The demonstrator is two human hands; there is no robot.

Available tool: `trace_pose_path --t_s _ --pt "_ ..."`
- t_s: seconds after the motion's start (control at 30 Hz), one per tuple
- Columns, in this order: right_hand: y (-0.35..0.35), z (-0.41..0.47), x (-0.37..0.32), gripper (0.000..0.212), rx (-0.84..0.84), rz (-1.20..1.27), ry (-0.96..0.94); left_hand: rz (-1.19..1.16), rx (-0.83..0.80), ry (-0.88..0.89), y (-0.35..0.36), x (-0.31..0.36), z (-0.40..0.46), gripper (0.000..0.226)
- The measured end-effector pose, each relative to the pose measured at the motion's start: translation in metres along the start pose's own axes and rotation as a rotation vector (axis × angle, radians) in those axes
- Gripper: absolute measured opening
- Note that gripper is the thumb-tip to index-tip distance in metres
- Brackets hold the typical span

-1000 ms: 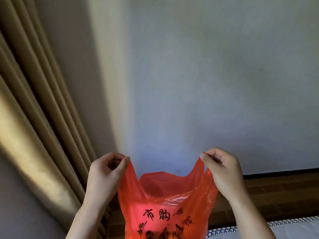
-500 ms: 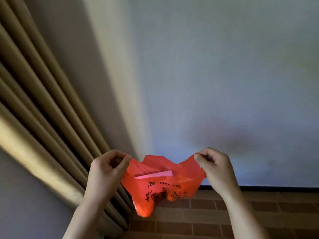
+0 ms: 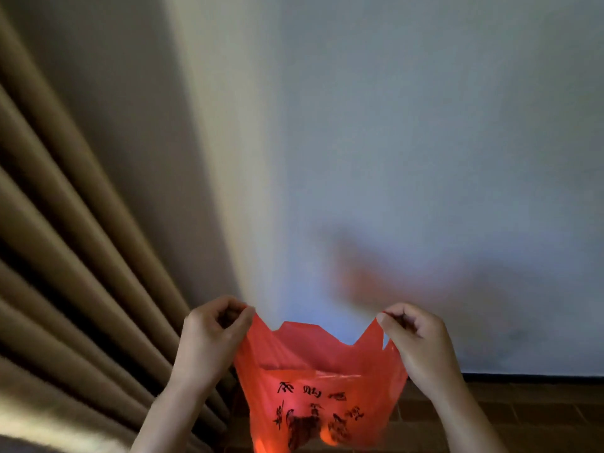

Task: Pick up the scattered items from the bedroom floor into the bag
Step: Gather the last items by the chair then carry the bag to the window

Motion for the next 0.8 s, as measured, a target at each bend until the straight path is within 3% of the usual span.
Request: trace_pose_path --t_s 0.4,0.8 --pt "0.105 0.061 0.030 0.021 -0.014 -0.123 0.227 -0.006 -0.238 -0.153 0.021 -0.118 0.125 0.019" --pt "0.153 0.116 0.101 0.020 -0.078 -0.175 0.307 0.066 -0.190 -0.299 0.048 -0.205 0.163 0.012"
Point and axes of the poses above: each hand's wrist, its own z-axis towards the middle knuckle, its own y-axis out of the palm, x = y × z, the point moved 6 cm from there along z, towards the middle knuckle, and after that the axes turned 1 degree about x, right-handed, at the moved point
